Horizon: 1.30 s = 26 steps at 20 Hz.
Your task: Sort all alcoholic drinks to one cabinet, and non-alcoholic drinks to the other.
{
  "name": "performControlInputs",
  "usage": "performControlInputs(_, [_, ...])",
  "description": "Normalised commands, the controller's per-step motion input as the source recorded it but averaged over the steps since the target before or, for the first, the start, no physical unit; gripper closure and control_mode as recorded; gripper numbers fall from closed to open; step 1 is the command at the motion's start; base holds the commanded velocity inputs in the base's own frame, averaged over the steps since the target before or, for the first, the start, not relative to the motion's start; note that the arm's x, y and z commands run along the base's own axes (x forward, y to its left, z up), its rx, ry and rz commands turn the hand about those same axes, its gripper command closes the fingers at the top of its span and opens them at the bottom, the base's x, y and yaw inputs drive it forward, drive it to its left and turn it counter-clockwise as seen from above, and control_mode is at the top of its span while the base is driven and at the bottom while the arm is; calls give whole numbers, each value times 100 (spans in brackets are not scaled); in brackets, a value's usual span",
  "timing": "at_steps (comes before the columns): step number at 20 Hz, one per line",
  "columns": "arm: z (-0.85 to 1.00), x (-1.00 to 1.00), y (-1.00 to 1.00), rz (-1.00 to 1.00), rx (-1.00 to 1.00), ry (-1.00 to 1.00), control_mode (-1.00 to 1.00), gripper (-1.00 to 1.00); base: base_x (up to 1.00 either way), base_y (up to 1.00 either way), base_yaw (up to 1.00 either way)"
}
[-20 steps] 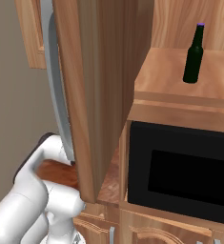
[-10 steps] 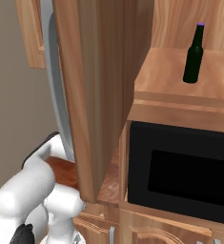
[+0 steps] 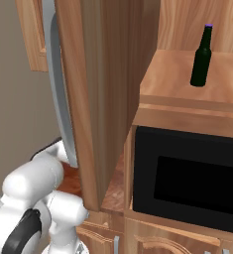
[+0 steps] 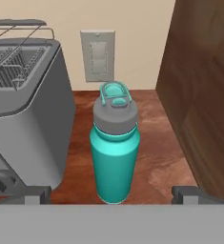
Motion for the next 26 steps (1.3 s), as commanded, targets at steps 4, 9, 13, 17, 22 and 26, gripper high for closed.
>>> performControlInputs(4, [-13, 16, -4, 0, 0, 0, -100, -100, 0, 0, 0])
performControlInputs(9, [-15, 14, -5, 0, 0, 0, -100, -100, 0, 0, 0])
performControlInputs(13, [-14, 12, -4, 0, 0, 0, -100, -100, 0, 0, 0])
performControlInputs(17, [-13, 15, -1, 0, 0, 0, -100, -100, 0, 0, 0])
performControlInputs(22, [-8, 19, 0, 0, 0, 0, -100, -100, 0, 0, 0])
performControlInputs(26, [-5, 14, 0, 0, 0, 0, -100, -100, 0, 0, 0])
